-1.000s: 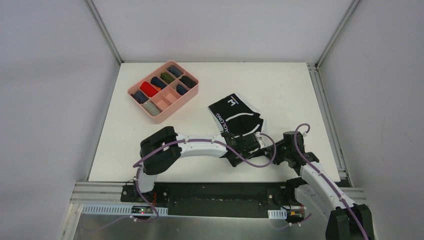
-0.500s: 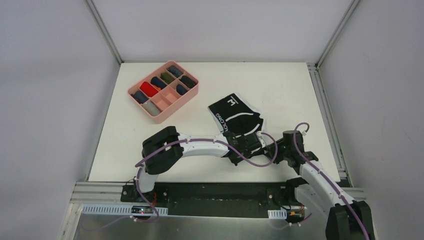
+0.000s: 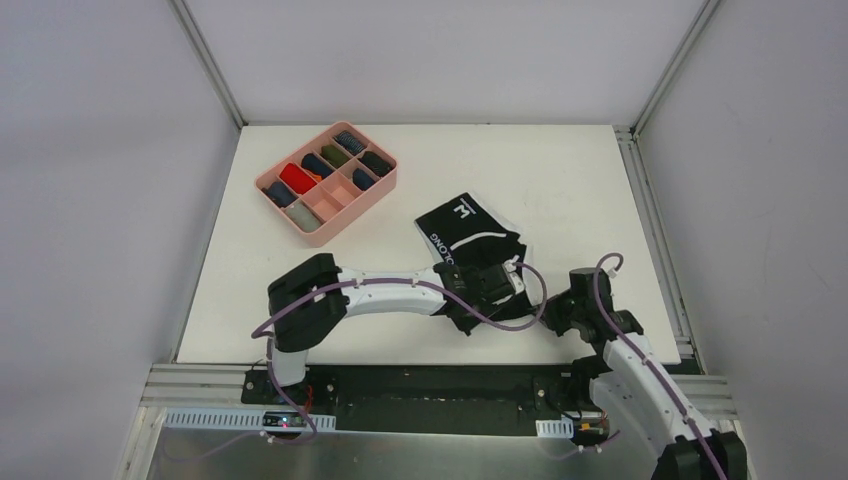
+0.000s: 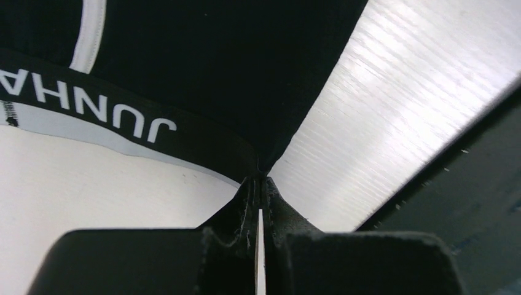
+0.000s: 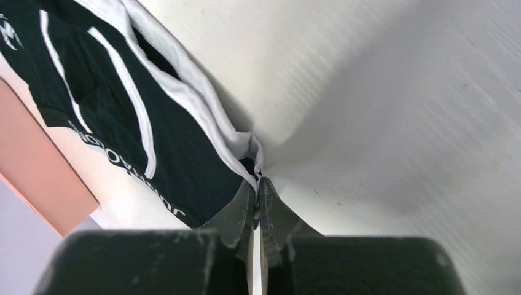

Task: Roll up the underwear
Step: Fold the underwear at the center of the board.

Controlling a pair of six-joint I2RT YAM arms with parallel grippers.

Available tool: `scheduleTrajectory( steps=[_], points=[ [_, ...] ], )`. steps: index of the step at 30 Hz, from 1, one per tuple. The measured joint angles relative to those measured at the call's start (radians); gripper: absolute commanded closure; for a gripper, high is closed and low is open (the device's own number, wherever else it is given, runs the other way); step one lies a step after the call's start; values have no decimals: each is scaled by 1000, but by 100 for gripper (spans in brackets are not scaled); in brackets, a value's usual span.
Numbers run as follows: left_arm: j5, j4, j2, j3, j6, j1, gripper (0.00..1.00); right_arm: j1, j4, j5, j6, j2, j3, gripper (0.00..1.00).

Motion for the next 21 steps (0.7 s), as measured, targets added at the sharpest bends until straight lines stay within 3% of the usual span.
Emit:
scheduleTrajectory(
  steps=[10, 15, 21],
  points=[
    [137, -13, -190, -56, -174, -2, 100, 0, -300, -8, -34, -279, 115, 100],
    [153, -35, -275, -57, -244, -2, 100, 0, -338, -31, -54, -235, 233, 100],
    [141, -73, -323, -54, -298, 21, 100, 0, -277, -54, -85, -68, 369, 100]
  ],
)
